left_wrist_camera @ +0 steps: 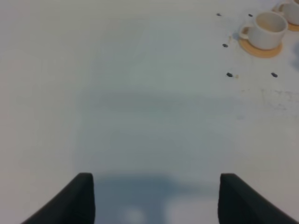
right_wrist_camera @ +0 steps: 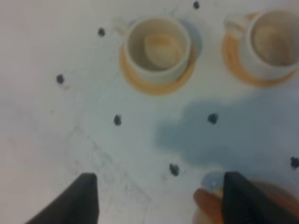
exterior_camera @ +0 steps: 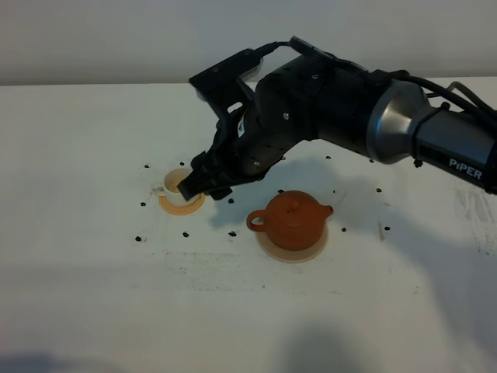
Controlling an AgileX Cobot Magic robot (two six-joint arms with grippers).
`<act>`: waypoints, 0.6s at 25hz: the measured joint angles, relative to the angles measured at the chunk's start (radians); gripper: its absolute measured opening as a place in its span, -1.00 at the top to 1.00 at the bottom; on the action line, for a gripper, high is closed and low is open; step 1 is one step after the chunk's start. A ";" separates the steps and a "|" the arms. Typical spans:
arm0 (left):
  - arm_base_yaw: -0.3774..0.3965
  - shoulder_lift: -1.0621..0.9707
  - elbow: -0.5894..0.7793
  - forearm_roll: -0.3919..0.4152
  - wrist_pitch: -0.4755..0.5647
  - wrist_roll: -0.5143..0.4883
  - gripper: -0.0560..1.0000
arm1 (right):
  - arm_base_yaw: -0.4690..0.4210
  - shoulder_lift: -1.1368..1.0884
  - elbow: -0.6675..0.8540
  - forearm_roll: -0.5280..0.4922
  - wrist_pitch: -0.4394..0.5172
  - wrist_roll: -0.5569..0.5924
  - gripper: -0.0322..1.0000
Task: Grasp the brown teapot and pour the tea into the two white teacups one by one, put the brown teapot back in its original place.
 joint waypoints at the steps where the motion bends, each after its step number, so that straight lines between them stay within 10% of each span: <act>1: 0.000 0.000 0.000 0.001 0.000 -0.001 -0.13 | 0.004 0.000 0.000 -0.006 0.004 0.000 -0.12; 15: 0.000 0.000 0.000 0.003 0.001 -0.003 -0.13 | 0.030 0.064 -0.002 -0.133 0.006 0.058 -0.12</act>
